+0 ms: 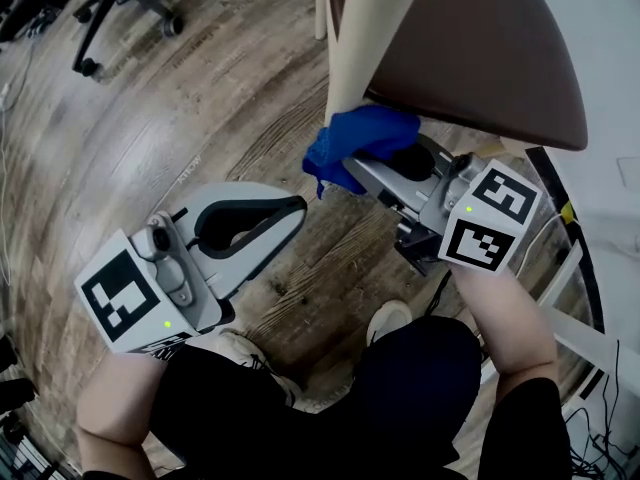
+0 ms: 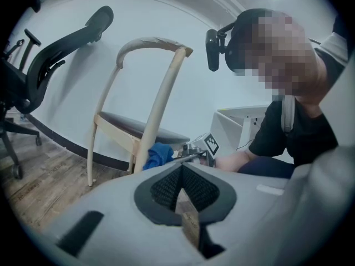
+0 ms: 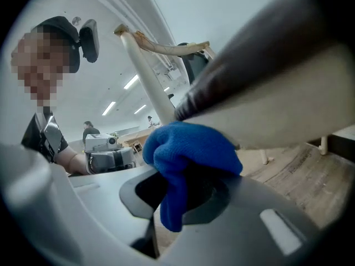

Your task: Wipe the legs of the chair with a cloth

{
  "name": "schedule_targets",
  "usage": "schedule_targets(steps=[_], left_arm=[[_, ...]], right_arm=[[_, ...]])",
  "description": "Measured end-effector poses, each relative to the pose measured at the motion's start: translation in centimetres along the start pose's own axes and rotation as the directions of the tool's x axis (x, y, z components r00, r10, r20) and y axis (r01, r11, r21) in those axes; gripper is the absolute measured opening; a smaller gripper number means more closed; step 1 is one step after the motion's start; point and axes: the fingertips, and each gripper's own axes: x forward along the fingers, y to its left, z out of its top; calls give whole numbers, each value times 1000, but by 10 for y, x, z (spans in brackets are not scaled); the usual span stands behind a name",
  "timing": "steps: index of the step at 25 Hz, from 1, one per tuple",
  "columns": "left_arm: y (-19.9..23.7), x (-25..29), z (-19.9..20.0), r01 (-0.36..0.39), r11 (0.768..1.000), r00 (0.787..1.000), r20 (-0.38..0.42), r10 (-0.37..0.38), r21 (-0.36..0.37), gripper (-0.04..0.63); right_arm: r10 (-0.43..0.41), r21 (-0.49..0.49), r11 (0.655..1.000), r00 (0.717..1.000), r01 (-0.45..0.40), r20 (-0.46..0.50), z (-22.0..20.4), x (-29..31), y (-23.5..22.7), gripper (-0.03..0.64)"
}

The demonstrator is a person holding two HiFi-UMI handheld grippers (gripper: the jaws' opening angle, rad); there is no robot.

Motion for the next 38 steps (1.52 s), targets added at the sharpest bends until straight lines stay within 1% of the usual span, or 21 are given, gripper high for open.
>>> schedule_targets(steps=[5, 8, 12, 15, 18, 21, 23, 27, 30, 33, 38], left_arm=[[3, -3, -13, -15, 1000, 1000, -25, 15, -6, -3], [10, -13, -10, -25, 999, 1000, -18, 24, -21, -3], [20, -30, -5, -25, 999, 1000, -18, 24, -37, -3], [18, -23, -9, -30, 999, 999, -24, 29, -40, -3], [18, -21, -12, -34, 998, 999, -24, 33, -44, -3], [20, -23, -12, -40, 998, 999, -22, 39, -49, -3], [21, -25, -11, -42, 998, 999, -19, 41, -51, -3], [24, -33, -10, -46, 997, 999, -20, 45, -57, -3], [26, -38, -11, -53, 997, 998, -22, 52, -63, -3], [28, -41, -13, -59, 996, 998, -23, 58, -64, -3], [29, -43, -16, -64, 996, 998, -25, 63, -66, -3]], right_arm=[[12, 44, 999, 1000, -11, -21, -33, 7, -20, 64], [8, 122, 993, 999, -2, -46, -56, 20, -33, 64], [-2, 215, 976, 994, 25, -106, -88, 43, -53, 64], [-18, 252, 966, 985, 61, -173, -122, 43, -76, 64], [-64, 256, 957, 963, 133, -262, -162, 46, -104, 64], [-131, 254, 939, 923, 233, -361, -204, 52, -135, 64], [-153, 259, 925, 897, 277, -414, -226, 57, -150, 64], [-191, 244, 906, 849, 346, -493, -253, 65, -167, 64], [-208, 241, 891, 818, 384, -536, -266, 67, -177, 64], [-209, 242, 885, 805, 397, -556, -274, 68, -183, 64], [-201, 247, 888, 810, 388, -551, -277, 68, -184, 64]])
